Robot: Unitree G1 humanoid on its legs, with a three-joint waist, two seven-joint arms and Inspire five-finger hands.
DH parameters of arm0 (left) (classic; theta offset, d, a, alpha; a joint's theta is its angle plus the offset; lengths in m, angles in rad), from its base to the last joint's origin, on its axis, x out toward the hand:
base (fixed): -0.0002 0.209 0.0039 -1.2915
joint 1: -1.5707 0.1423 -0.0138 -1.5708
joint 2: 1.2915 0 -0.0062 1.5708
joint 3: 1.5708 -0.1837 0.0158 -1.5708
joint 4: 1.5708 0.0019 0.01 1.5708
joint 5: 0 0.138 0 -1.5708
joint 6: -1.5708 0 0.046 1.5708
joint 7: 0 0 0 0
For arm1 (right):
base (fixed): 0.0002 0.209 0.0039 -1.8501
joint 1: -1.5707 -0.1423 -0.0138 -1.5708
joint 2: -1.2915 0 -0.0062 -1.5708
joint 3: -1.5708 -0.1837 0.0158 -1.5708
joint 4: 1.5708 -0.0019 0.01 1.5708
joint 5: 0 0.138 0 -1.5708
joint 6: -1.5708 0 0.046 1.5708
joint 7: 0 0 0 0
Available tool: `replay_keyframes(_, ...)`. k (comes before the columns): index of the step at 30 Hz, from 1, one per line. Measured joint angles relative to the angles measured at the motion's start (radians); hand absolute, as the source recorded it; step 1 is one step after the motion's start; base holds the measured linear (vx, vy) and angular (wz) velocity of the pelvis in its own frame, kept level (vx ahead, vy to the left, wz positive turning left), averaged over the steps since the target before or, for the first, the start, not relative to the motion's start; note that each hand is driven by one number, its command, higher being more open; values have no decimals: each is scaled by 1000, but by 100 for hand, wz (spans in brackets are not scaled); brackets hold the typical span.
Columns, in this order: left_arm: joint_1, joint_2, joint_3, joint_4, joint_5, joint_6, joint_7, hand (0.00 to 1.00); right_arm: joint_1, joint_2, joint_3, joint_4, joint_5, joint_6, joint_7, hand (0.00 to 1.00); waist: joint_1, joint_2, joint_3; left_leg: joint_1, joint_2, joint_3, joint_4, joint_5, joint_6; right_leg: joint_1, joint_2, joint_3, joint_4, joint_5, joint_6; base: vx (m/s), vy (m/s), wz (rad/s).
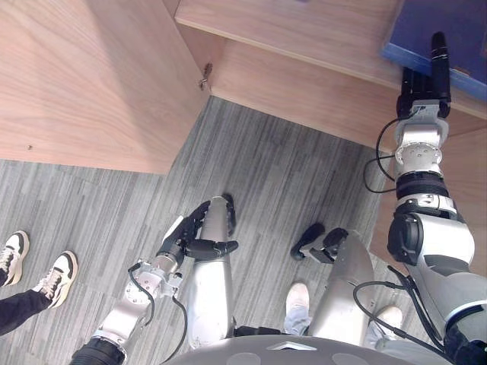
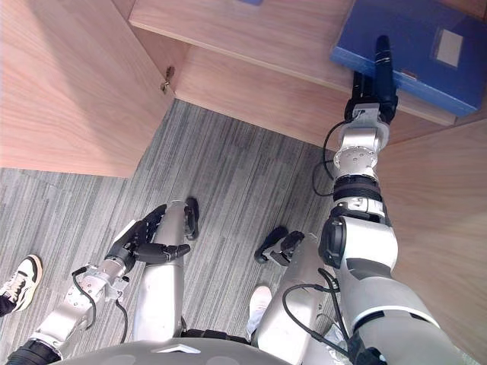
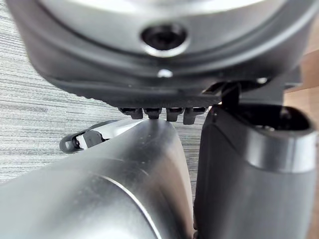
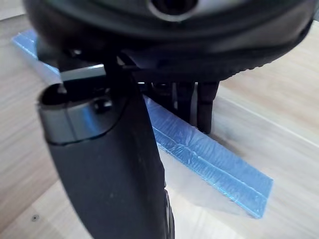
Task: Walk over to the cabinet, pick up the folder, carry it to the office cabinet, place the folder inside the office cabinet, then close the office cabinet door
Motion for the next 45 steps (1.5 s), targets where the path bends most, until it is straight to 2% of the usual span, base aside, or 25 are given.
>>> replay_keyframes(2,0,12,0,0,-2,0,-2,100,11,2,16,13,-15,20,24,100,-2,-2,-1,4,6,-1,4,-6,1,6,8,1,-7,4,2,-1,25,-10)
replay_keyframes(7,0,33,-2,0,-9,0,-5,100,80,23,25,18,-50,28,69,100,-2,-12,-6,13,20,6,9,-20,3,14,24,7,-24,11,7,10,22,-9)
replay_keyframes(12,0,43,-3,-3,-11,0,-6,100,160,60,3,60,-89,57,75,100,-2,-21,-10,13,21,11,12,-28,7,15,25,9,-29,13,9,34,12,-2)
replay_keyframes(17,0,44,-2,-4,-11,0,-6,100,330,212,-3,126,-91,112,69,100,-2,-23,-9,17,28,19,19,-44,11,15,29,17,-35,14,12,28,16,-5)
replay_keyframes(21,4,42,5,3,-10,0,-6,100,466,299,6,137,-91,127,71,100,-8,-28,-6,29,35,28,18,-52,14,20,40,29,-53,23,21,15,30,-9)
replay_keyframes(23,17,36,16,9,-10,-10,-6,100,518,316,16,137,-90,126,72,100,-18,-33,-3,33,34,29,16,-55,18,29,43,28,-65,29,24,8,47,-4)
replay_keyframes(24,37,34,35,11,-10,-22,-6,100,529,316,50,118,-91,126,89,100,-34,-41,2,36,33,31,15,-56,20,34,43,28,-72,35,27,-5,52,-1)
replay_keyframes(28,39,31,43,12,-10,-40,-6,100,506,273,86,65,-91,117,82,100,-32,-55,12,37,27,40,10,-55,28,33,42,34,-88,47,34,-11,45,-1)
replay_keyframes(31,40,24,46,21,-13,-51,-6,100,498,258,86,-20,-91,68,81,100,-33,-57,13,38,26,43,9,-56,34,35,42,35,-99,57,39,11,32,-1)
replay_keyframes(32,40,19,47,22,-13,-51,-6,100,500,253,87,-63,-90,53,81,0,-33,-59,16,42,24,46,9,-58,38,39,42,37,-101,58,41,0,0,0)
replay_keyframes(37,41,-4,67,30,-9,-51,-6,100,609,272,123,-231,-137,21,96,0,-38,-73,27,57,16,47,-2,-62,42,61,42,27,-120,61,46,39,13,5)
replay_keyframes(41,45,-23,89,31,9,-53,-7,100,714,328,138,-277,-168,20,115,0,-41,-86,36,68,12,54,-16,-66,43,69,41,27,-135,62,48,39,7,0)
replay_keyframes(45,58,-33,102,32,10,-60,-7,100,749,333,159,-281,-199,20,117,0,-59,-87,38,68,10,56,-16,-70,46,68,39,29,-136,62,48,17,4,1)
